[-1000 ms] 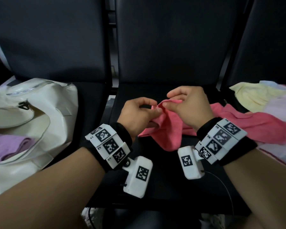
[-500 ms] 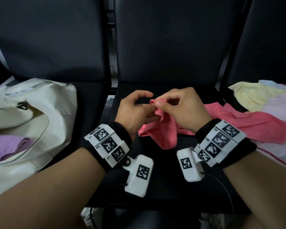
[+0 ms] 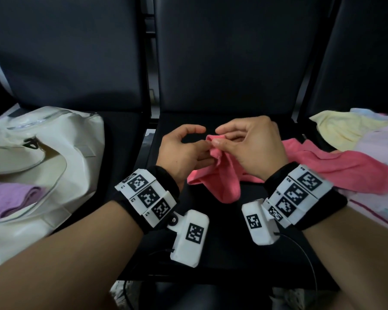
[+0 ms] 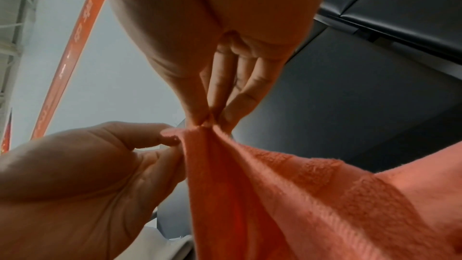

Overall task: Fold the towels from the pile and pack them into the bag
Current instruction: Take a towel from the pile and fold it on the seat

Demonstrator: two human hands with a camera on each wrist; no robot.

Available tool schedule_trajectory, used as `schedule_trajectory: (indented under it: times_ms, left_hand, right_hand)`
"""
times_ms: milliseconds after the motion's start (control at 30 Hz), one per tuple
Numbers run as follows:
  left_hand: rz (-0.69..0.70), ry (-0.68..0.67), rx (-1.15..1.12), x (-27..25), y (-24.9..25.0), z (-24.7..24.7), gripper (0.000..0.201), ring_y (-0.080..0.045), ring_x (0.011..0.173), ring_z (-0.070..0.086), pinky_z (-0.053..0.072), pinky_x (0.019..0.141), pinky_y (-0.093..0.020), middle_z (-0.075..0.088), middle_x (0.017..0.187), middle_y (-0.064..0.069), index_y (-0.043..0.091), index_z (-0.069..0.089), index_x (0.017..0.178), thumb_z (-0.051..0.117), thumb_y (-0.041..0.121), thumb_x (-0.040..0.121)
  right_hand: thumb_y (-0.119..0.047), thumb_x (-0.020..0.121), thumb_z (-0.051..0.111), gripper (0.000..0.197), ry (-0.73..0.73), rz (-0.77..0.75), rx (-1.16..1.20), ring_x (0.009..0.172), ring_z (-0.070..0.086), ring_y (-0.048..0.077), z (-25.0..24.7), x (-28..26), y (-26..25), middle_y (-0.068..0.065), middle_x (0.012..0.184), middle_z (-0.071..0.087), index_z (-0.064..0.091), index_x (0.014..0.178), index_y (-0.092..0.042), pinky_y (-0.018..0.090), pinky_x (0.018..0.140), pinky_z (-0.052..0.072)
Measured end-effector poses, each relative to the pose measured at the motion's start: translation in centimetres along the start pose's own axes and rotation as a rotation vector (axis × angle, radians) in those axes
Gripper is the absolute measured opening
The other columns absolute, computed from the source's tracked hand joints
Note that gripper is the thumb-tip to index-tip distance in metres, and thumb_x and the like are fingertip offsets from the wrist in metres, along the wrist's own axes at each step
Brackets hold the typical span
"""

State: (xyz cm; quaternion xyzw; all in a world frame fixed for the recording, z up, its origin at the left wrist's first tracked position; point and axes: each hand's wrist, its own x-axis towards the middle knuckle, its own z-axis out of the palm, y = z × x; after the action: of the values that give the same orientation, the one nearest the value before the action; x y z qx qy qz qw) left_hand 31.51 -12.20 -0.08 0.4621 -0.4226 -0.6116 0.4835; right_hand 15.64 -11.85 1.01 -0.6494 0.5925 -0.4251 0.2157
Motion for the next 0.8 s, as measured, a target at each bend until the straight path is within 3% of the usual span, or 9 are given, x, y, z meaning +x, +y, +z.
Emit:
schedule_trajectory:
  times_ms: [133, 267, 333, 433, 533, 700, 800]
  left_hand:
    - [-0.008, 0.049, -0.01, 0.1, 0.0, -0.1, 0.027, -0.02, 0.062, 0.074, 0.057, 0.056, -0.024, 0.074, 0.068, -0.009, 0.008, 0.062, 0.114, 0.069, -0.003, 0.091]
    - [-0.01, 0.079, -0.036, 0.1, 0.0, 0.0, 0.024, -0.02, 0.06, 0.074, 0.057, 0.055, -0.024, 0.073, 0.065, -0.007, 0.006, 0.063, 0.112, 0.069, -0.005, 0.091]
    - [-0.005, 0.088, -0.05, 0.1, 0.1, 0.1, 0.023, -0.021, 0.064, 0.075, 0.058, 0.057, -0.025, 0.074, 0.068, -0.009, 0.006, 0.062, 0.111, 0.068, -0.005, 0.091]
    - [0.001, 0.106, -0.063, 0.1, 0.0, 0.1, 0.021, -0.021, 0.066, 0.075, 0.058, 0.058, -0.024, 0.074, 0.077, -0.013, 0.005, 0.062, 0.109, 0.067, -0.006, 0.091]
    - [-0.005, 0.114, -0.067, 0.0, -0.1, 0.3, 0.018, -0.02, 0.065, 0.075, 0.057, 0.058, -0.024, 0.072, 0.083, -0.017, 0.005, 0.061, 0.106, 0.066, -0.006, 0.092]
    - [-0.026, 0.125, -0.096, 0.1, -0.2, 0.4, 0.016, -0.018, 0.057, 0.072, 0.056, 0.053, -0.024, 0.069, 0.063, -0.006, 0.003, 0.061, 0.102, 0.052, -0.009, 0.096]
    - [-0.016, 0.091, -0.099, 0.1, -0.2, 0.4, 0.023, -0.021, 0.062, 0.074, 0.058, 0.056, -0.025, 0.071, 0.067, -0.009, 0.003, 0.062, 0.104, 0.046, -0.012, 0.096]
  right_hand:
    - [-0.026, 0.083, 0.082, 0.02, -0.043, -0.041, -0.027, 0.083, 0.07, -0.009, 0.1, -0.3, -0.2, -0.011, 0.089, 0.077, 0.079, 0.103, -0.022, 0.012, 0.081, 0.055]
    - [-0.022, 0.08, 0.085, 0.018, -0.004, -0.066, -0.052, 0.078, 0.07, -0.006, 0.0, -0.5, -0.3, -0.014, 0.081, 0.075, 0.079, 0.098, -0.021, 0.02, 0.081, 0.058]
    - [-0.025, 0.075, 0.088, 0.021, 0.003, -0.072, -0.059, 0.075, 0.071, -0.004, -0.1, -0.6, -0.3, -0.014, 0.075, 0.074, 0.079, 0.094, -0.022, 0.021, 0.079, 0.058]
    - [-0.025, 0.074, 0.089, 0.022, -0.012, -0.084, -0.05, 0.072, 0.07, -0.006, -0.1, -0.8, -0.5, -0.015, 0.073, 0.073, 0.078, 0.093, -0.021, 0.012, 0.073, 0.055]
    - [-0.021, 0.076, 0.088, 0.024, -0.039, -0.107, -0.061, 0.075, 0.07, -0.007, -0.2, -1.0, -0.7, -0.016, 0.077, 0.074, 0.078, 0.099, -0.021, 0.01, 0.075, 0.053]
    - [-0.023, 0.07, 0.092, 0.041, -0.095, -0.156, -0.151, 0.079, 0.067, -0.006, -0.2, -1.3, -0.5, -0.016, 0.083, 0.072, 0.075, 0.108, -0.023, 0.007, 0.078, 0.05]
    - [-0.022, 0.073, 0.09, 0.039, -0.081, -0.147, -0.182, 0.079, 0.066, -0.006, -0.1, -1.4, -0.4, -0.016, 0.084, 0.071, 0.074, 0.109, -0.024, 0.007, 0.078, 0.05]
